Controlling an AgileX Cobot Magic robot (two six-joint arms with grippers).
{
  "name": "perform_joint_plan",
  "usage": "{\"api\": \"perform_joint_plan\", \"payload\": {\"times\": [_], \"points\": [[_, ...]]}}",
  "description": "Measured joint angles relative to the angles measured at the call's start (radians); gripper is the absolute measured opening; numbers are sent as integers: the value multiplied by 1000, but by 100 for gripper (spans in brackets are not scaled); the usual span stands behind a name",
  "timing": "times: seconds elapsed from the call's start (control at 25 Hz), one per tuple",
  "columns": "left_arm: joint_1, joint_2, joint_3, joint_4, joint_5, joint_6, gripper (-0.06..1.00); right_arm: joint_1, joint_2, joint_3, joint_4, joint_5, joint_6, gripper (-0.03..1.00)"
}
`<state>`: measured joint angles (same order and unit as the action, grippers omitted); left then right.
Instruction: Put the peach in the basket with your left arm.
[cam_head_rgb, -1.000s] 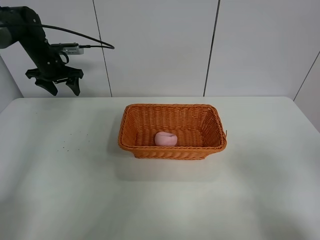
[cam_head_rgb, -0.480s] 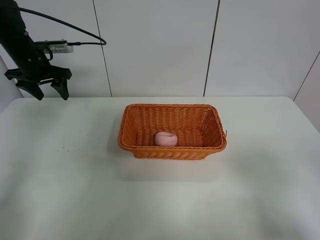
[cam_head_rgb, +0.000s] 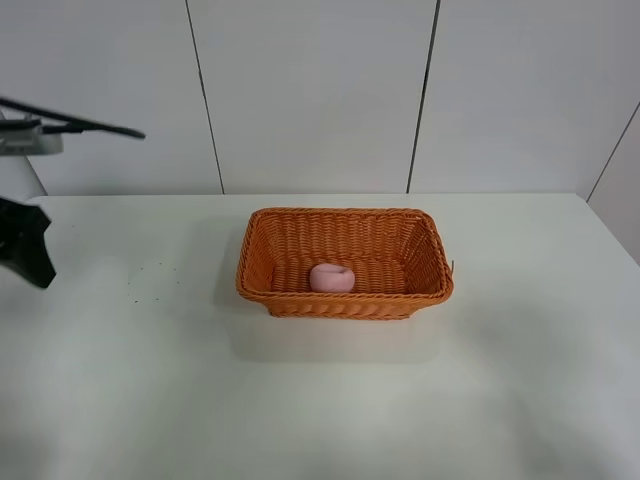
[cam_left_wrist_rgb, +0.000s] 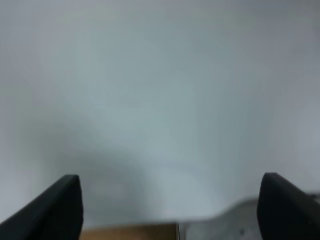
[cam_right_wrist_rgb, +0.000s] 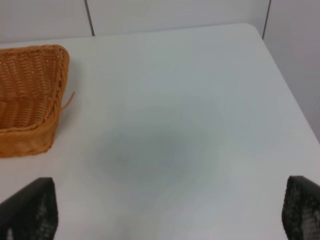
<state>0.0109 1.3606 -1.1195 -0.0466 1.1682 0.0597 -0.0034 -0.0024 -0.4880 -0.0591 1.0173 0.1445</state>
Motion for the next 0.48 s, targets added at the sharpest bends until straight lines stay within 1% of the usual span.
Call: {"api": "perform_joint_plan", "payload": {"times": [0.16, 0.32, 0.48], "points": [[0, -224, 244, 0, -7, 0, 82, 0, 0, 0, 0, 0, 0, 69], [0, -461, 460, 0, -69, 0, 82, 0, 0, 0, 0, 0, 0, 69], [0, -708, 598, 0, -96, 0, 82, 0, 0, 0, 0, 0, 0, 69]]}}
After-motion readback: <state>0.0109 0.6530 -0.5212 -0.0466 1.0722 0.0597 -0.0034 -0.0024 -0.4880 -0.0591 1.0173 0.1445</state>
